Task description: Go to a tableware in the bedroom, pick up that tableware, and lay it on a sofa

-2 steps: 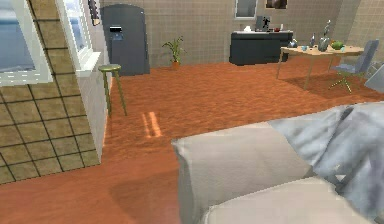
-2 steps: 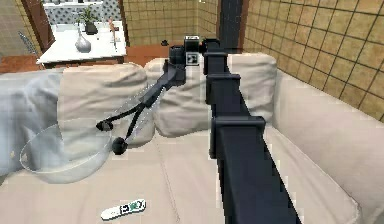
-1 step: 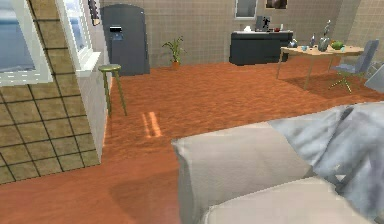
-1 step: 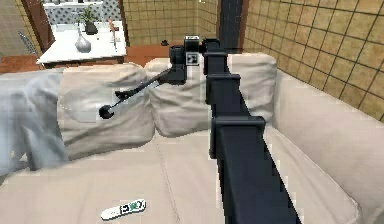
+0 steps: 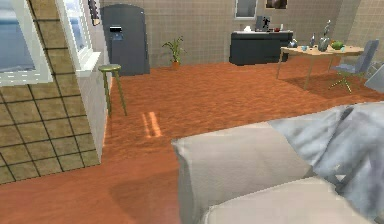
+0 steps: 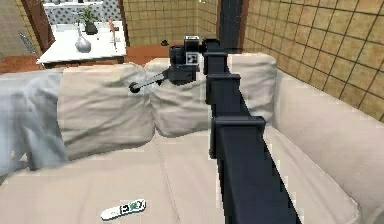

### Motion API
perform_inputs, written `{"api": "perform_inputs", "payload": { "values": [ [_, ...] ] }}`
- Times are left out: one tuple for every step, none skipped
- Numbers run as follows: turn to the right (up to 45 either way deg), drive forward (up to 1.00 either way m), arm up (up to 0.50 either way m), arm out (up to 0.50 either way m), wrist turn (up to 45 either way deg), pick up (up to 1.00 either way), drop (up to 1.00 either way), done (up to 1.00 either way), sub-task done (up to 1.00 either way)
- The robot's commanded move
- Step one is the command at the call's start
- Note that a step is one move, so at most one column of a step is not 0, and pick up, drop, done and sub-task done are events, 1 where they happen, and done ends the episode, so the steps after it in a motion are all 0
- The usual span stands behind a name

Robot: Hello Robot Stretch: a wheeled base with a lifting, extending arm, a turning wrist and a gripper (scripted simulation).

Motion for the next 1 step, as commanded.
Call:
{"api": "perform_inputs", "payload": {
  "values": [
    [0.0, 0.0, 0.0, 0.0, 39.0, 0.0, 0.0, 0.0, 0.0]
  ]
}}
